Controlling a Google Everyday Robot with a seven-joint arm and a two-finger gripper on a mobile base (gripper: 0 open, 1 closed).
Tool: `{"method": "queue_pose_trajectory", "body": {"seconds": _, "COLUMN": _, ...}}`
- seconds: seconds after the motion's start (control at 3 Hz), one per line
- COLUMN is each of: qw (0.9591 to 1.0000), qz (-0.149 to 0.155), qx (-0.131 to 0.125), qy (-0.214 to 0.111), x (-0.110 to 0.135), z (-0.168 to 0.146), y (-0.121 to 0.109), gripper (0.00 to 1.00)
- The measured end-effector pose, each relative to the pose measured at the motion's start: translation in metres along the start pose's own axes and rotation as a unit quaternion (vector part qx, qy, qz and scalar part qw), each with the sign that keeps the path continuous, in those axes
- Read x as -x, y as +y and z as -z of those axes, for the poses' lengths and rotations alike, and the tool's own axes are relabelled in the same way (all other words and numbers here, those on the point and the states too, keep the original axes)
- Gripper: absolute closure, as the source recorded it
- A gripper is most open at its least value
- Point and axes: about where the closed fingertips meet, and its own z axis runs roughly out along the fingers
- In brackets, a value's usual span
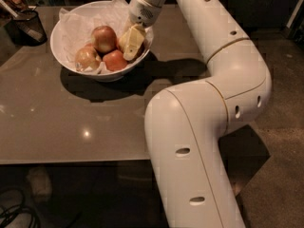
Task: Pick apple from white bowl
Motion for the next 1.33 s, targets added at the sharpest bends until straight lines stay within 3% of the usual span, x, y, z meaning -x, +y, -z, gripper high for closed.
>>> {"method": "queue_pose_trajectory", "body": {"seconds": 0.33, "qw": 1.0, "qz": 0.0, "qx": 0.0, "qy": 0.0, "x": 0.0, "z": -0.0002, "y": 0.0, "gripper": 0.43}}
{"method": "queue_pose_trajectory", "body": {"seconds": 1.0, "qw": 1.0, "qz": 0.0, "qx": 0.0, "qy": 0.0, "x": 0.0, "z": -0.0002, "y": 0.0, "gripper": 0.9}}
{"method": "queue_pose_trajectory", "body": {"seconds": 1.33, "qw": 0.9998, "qz": 0.0, "qx": -0.017, "qy": -0.009, "x": 0.0056, "z": -0.003, "y": -0.01, "gripper": 1.0}}
